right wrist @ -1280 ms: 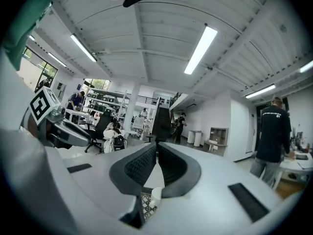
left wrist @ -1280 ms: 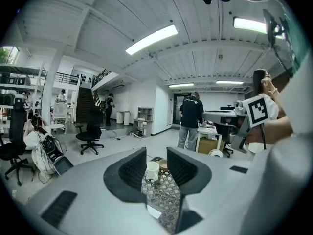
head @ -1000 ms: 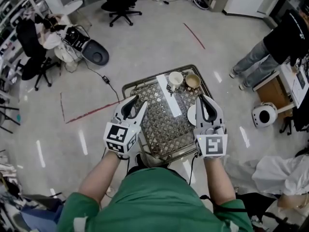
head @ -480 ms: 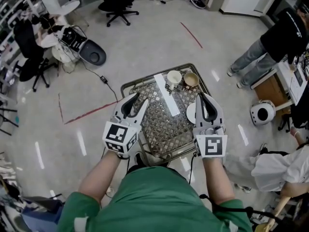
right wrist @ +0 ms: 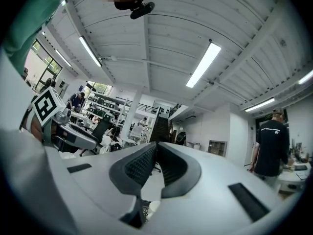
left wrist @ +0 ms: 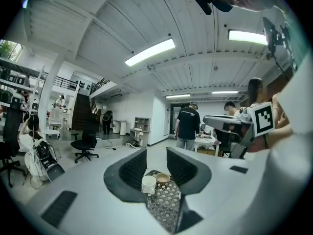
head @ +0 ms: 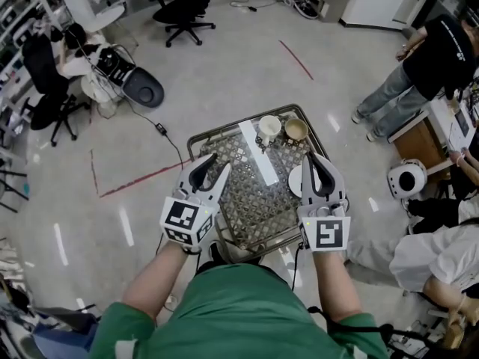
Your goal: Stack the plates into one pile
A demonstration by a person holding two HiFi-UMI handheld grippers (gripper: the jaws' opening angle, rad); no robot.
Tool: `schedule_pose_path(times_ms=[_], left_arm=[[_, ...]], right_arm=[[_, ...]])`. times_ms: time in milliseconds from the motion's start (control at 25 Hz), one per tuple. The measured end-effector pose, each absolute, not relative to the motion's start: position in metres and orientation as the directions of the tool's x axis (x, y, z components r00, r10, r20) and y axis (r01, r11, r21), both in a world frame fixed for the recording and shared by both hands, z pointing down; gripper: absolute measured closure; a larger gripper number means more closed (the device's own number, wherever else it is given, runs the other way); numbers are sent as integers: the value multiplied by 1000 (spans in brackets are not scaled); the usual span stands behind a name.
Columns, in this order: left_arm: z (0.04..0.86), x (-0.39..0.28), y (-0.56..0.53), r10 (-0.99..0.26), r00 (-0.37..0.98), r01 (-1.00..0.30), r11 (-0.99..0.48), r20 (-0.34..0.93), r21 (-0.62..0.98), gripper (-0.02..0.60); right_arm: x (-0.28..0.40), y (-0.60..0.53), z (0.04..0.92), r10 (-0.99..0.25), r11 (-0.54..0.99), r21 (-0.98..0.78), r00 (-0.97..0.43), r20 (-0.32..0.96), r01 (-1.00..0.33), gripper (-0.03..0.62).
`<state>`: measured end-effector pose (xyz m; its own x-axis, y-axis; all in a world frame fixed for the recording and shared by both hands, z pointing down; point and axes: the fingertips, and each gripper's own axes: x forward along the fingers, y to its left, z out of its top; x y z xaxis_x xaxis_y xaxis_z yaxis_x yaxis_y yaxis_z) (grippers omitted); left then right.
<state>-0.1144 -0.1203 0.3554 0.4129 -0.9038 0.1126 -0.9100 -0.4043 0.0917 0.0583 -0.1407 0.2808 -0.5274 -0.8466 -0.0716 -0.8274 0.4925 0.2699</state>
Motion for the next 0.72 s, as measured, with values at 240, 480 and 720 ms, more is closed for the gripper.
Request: schedule_pose_path(times_ms=[240,480,720], left_arm=[[356,-116,-121,-903,414,-909,-406,111,93,442],[354,-116,-119,-903,416,-908,-406,112,101,442],[359,-113,-119,-902,419,-907,-408,109,108,442]], right_arm=[[57,-141,280,-839,494,286,-537,-90,-821,559],[54,-136,276,-834,497,299,-543,-96,-815,559],[58,-136,280,-837,496,286,-539,-96,-820,563]])
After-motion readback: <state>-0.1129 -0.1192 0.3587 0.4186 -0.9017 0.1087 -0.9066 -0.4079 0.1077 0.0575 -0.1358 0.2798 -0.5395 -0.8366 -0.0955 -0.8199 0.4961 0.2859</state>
